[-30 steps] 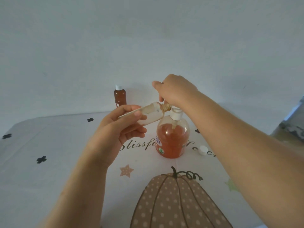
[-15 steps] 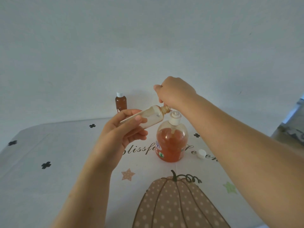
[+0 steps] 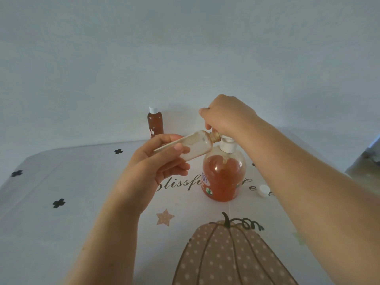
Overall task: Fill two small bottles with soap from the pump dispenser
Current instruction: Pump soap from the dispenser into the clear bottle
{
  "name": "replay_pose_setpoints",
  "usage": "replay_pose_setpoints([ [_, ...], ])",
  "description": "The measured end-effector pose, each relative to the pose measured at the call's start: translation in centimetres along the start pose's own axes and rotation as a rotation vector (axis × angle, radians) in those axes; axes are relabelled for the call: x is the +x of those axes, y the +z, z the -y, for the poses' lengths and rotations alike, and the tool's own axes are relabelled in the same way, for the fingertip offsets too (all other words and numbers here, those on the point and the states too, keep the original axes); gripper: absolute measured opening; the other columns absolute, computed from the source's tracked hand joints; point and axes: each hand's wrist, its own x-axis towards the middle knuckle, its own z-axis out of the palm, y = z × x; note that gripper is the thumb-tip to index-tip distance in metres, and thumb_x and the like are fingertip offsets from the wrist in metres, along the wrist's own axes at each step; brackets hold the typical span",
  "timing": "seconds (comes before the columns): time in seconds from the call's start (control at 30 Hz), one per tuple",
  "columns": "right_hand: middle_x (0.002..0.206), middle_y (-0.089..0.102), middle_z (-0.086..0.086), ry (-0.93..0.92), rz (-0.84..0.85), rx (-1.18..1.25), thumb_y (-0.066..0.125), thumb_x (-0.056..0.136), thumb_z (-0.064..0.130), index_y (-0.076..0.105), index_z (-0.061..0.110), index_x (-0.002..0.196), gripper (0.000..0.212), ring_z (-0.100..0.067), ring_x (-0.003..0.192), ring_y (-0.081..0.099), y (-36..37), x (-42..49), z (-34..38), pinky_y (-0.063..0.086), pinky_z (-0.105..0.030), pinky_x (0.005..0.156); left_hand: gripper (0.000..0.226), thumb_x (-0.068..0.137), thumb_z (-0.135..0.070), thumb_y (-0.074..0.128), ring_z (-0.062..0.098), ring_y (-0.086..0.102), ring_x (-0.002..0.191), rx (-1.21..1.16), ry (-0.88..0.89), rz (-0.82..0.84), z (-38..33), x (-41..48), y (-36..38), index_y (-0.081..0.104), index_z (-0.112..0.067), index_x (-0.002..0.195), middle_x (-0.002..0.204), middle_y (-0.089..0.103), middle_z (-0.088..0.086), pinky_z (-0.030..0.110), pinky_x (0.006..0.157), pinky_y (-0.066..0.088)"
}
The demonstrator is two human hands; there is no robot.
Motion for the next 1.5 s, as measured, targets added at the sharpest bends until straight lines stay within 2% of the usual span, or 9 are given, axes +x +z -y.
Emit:
replay_pose_setpoints([
  [0.23,0.090,0.073,-0.004,-0.002,-0.043,0.015,0.046,0.097,0.026,0.070,0.011,0.093,0.029,-0.026,0.077,0.064,-0.2,-0.4,0.1,0.037,-0.028,0.057,0.029,0.078,-0.020,0.066,0.022,0.066,0.069,-0.004,0.013,-0.001,-0.1,-0.2,0.3,0.066,-0.006,0.104,0.095,0.072,0.012,0.029,0.064,0.056],
  [0.37,0.077,0.066,-0.003,-0.037,-0.157,-0.010,0.045,0.099,0.027,0.049,0.015,0.069,0.033,-0.023,0.062,0.053,-0.9,-0.8,0.3,0.032,-0.027,0.053,0.027,0.078,-0.019,0.066,0.022,0.066,0.068,-0.028,0.048,-0.001,-0.3,-0.4,0.6,0.066,-0.007,0.102,0.092,0.072,0.011,0.029,0.064,0.056],
  [0.5,0.082,0.066,-0.003,-0.066,-0.178,-0.099,0.042,0.102,0.032,0.043,0.017,0.067,0.038,-0.026,0.071,0.055,-1.7,-0.9,0.7,0.030,-0.026,0.053,0.026,0.078,-0.018,0.066,0.021,0.066,0.067,-0.038,0.071,0.007,-0.6,-0.6,0.9,0.065,-0.007,0.102,0.091,0.071,0.010,0.029,0.064,0.055],
  [0.7,0.084,0.072,-0.006,-0.100,-0.152,-0.048,0.040,0.105,0.042,0.051,0.015,0.071,0.045,-0.027,0.075,0.063,-1.5,-0.9,0.7,0.041,-0.030,0.060,0.027,0.079,-0.019,0.066,0.022,0.066,0.069,-0.048,0.059,0.004,-0.6,-0.8,0.9,0.066,-0.006,0.103,0.093,0.072,0.011,0.029,0.066,0.056],
  [0.77,0.086,0.074,-0.007,-0.113,-0.117,-0.014,0.041,0.105,0.043,0.065,0.011,0.085,0.045,-0.028,0.080,0.068,-1.6,-1.0,0.7,0.048,-0.033,0.069,0.027,0.079,-0.019,0.066,0.022,0.066,0.069,-0.051,0.055,0.003,-0.6,-0.7,0.8,0.066,-0.006,0.102,0.093,0.072,0.011,0.030,0.066,0.056],
  [0.83,0.087,0.075,-0.007,-0.125,-0.084,0.007,0.044,0.104,0.046,0.070,0.009,0.096,0.046,-0.028,0.084,0.071,-1.6,-0.9,0.7,0.051,-0.033,0.073,0.027,0.079,-0.019,0.066,0.022,0.066,0.068,-0.043,0.047,0.002,-0.5,-0.6,0.8,0.066,-0.006,0.103,0.093,0.072,0.011,0.030,0.065,0.056],
  [1.03,0.088,0.075,-0.004,-0.113,-0.009,0.025,0.047,0.100,0.058,0.072,0.012,0.099,0.052,-0.024,0.084,0.070,-0.4,-0.4,-0.4,0.049,-0.033,0.073,0.024,0.078,-0.019,0.067,0.023,0.065,0.067,-0.030,0.006,-0.006,-0.2,-0.4,0.5,0.069,-0.007,0.098,0.092,0.071,0.012,0.030,0.062,0.055],
  [1.17,0.088,0.073,-0.002,-0.088,0.003,0.026,0.049,0.097,0.062,0.071,0.015,0.098,0.052,-0.023,0.083,0.069,0.0,0.0,-0.5,0.045,-0.031,0.067,0.026,0.077,-0.019,0.068,0.024,0.065,0.066,-0.017,-0.005,-0.010,-0.1,-0.1,0.2,0.068,-0.006,0.100,0.092,0.071,0.013,0.029,0.062,0.055],
  [1.5,0.089,0.073,-0.002,-0.069,-0.043,0.050,0.044,0.099,0.061,0.071,0.015,0.097,0.054,-0.024,0.085,0.068,-0.4,-0.7,-0.5,0.049,-0.035,0.076,0.024,0.076,-0.020,0.068,0.023,0.065,0.067,-0.015,0.012,-0.019,-0.3,-0.3,0.6,0.069,-0.008,0.097,0.091,0.072,0.012,0.029,0.062,0.055],
])
